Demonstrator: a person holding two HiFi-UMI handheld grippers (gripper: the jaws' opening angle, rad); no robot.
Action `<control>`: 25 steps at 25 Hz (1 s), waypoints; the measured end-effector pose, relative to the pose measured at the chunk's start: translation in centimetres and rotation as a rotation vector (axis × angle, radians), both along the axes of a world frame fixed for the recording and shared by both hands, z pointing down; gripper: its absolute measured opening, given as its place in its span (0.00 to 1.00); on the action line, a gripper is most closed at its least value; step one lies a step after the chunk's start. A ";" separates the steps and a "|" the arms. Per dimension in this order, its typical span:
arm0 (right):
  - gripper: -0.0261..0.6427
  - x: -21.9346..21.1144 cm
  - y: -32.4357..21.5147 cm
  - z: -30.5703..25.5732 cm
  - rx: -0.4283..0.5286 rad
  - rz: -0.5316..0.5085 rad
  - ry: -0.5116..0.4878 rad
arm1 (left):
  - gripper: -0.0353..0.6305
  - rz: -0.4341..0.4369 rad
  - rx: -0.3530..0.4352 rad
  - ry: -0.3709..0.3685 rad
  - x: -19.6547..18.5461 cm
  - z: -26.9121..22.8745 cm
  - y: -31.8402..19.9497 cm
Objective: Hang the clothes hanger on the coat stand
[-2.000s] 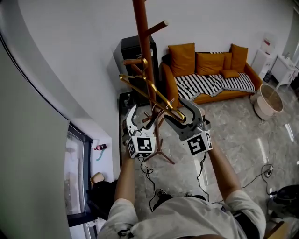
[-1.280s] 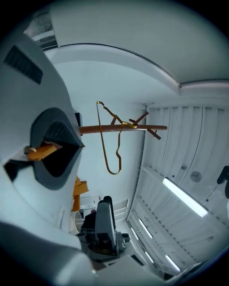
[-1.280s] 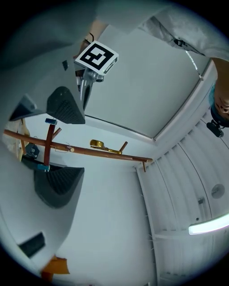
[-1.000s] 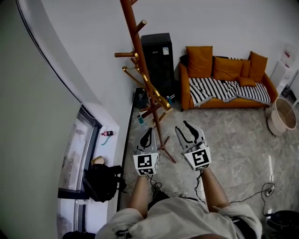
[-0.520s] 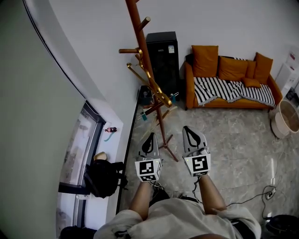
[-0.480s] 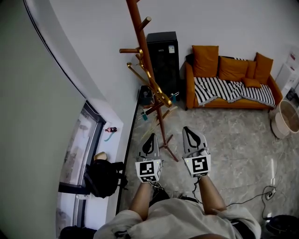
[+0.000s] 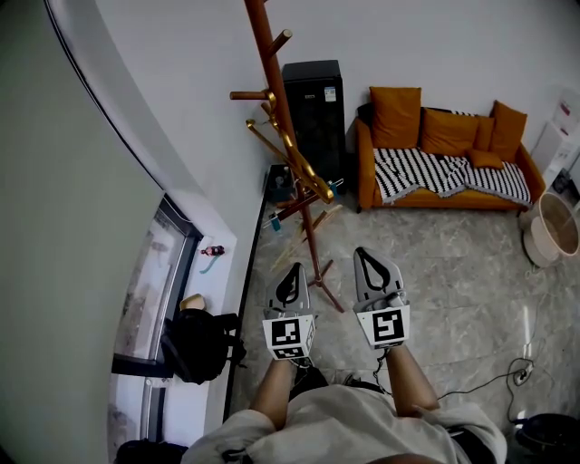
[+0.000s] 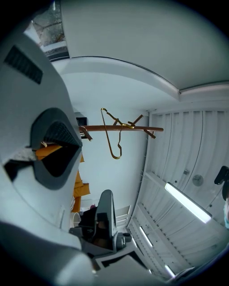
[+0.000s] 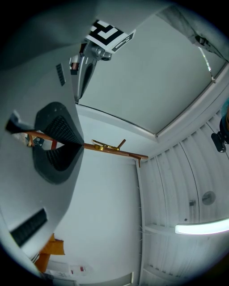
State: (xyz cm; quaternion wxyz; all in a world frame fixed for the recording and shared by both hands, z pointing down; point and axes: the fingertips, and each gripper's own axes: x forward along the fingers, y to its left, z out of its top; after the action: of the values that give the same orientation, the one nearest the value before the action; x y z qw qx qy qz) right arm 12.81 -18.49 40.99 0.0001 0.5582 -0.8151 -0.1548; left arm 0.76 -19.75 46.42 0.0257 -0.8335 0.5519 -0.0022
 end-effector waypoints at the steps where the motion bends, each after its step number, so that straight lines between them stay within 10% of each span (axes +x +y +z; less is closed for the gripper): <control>1: 0.05 0.0 0.0 0.1 0.001 0.000 -0.003 | 0.07 0.000 0.001 -0.002 0.0 0.0 0.1; 25: 0.04 -0.1 0.3 -0.2 -0.018 0.022 -0.007 | 0.07 0.010 0.010 -0.028 -0.7 -0.6 0.7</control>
State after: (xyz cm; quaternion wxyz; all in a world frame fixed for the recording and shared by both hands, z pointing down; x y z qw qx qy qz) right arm 12.73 -18.15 40.75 0.0037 0.5677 -0.8102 -0.1455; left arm 0.10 -19.05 45.85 0.0376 -0.8361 0.5473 -0.0110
